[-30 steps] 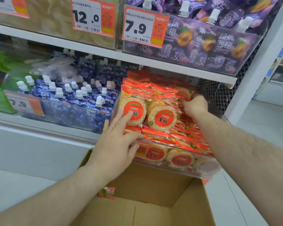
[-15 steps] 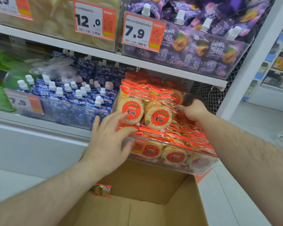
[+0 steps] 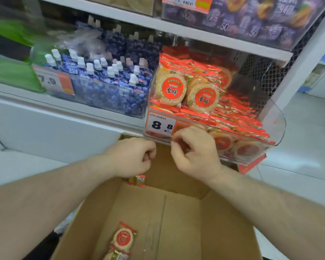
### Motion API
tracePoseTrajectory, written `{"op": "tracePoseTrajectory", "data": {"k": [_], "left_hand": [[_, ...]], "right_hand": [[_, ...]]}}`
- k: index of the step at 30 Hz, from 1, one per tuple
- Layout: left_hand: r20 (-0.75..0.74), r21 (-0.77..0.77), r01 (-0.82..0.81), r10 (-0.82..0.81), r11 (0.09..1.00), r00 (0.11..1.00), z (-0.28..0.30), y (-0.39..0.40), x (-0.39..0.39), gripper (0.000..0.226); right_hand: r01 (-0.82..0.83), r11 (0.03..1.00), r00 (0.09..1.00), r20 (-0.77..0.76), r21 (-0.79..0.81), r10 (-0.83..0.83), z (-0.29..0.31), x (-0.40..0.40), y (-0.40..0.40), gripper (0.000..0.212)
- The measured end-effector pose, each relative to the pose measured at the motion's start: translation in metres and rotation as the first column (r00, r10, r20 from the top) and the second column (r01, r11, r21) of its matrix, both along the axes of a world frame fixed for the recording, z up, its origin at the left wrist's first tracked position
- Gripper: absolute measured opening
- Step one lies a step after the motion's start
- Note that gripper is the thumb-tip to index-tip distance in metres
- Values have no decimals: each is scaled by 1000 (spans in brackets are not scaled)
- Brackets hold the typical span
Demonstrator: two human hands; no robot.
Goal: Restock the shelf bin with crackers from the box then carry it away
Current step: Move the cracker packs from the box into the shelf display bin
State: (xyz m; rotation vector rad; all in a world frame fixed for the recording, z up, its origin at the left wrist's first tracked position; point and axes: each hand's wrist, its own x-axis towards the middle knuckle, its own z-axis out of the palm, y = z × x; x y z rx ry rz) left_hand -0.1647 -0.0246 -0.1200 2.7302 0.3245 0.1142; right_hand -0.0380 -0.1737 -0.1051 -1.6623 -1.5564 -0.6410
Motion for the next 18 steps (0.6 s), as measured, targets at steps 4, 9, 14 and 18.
{"op": "tracePoseTrajectory", "data": {"k": [4,9,14,18], "left_hand": [[-216,-44,-61,50,997,975,-20,13,-13,20],[-346,-93,-58,23,994,938,-41,18,-23,20],[-419,-165,-55,-19,985,908,-59,23,-24,19],[-413,-220,-101,1,970,911,-60,26,-19,18]], "right_hand": [[10,819,936,-283,-574,-210,-104,-22,22,6],[-267,179,794,-321,-947,-516,-228,-62,31,30],[-411,113,652,-379,-904,-656,-276,-103,29,48],[-390,-20,782,-320,-921,-535,-295,-132,19,51]]}}
